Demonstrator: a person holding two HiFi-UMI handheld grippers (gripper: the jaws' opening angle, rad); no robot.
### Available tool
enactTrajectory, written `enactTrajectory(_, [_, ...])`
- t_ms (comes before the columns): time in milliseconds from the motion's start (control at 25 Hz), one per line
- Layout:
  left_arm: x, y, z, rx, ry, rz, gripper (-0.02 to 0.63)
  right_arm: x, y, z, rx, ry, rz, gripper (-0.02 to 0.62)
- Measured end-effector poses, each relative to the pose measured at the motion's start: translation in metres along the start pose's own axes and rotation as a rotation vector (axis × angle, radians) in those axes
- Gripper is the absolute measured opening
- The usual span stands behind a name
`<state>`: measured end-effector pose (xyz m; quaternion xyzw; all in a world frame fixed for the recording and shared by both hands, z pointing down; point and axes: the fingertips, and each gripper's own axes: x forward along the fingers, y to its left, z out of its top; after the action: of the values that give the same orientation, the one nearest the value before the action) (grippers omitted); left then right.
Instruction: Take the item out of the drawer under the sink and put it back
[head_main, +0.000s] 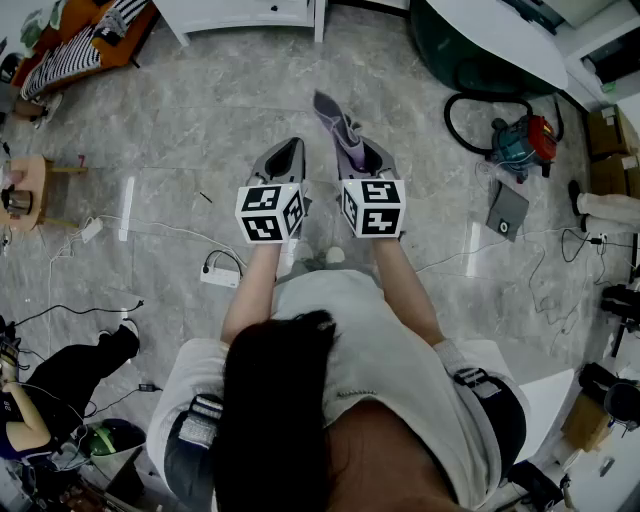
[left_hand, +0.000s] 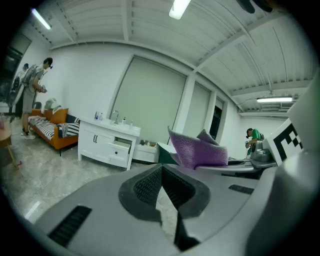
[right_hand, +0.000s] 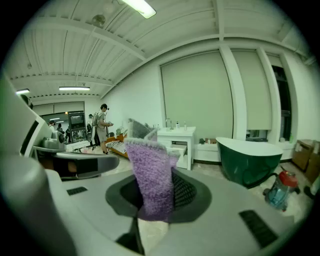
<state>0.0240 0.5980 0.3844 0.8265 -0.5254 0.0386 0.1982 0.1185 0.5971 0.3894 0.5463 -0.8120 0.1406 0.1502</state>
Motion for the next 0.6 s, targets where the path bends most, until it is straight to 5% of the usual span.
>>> enactTrajectory(600, [0.015,-0.006,0.007,-0.003,-0.021,-0.044,0.003,0.016,0.002,0.006,0.017,-0.027,0.030,0.109])
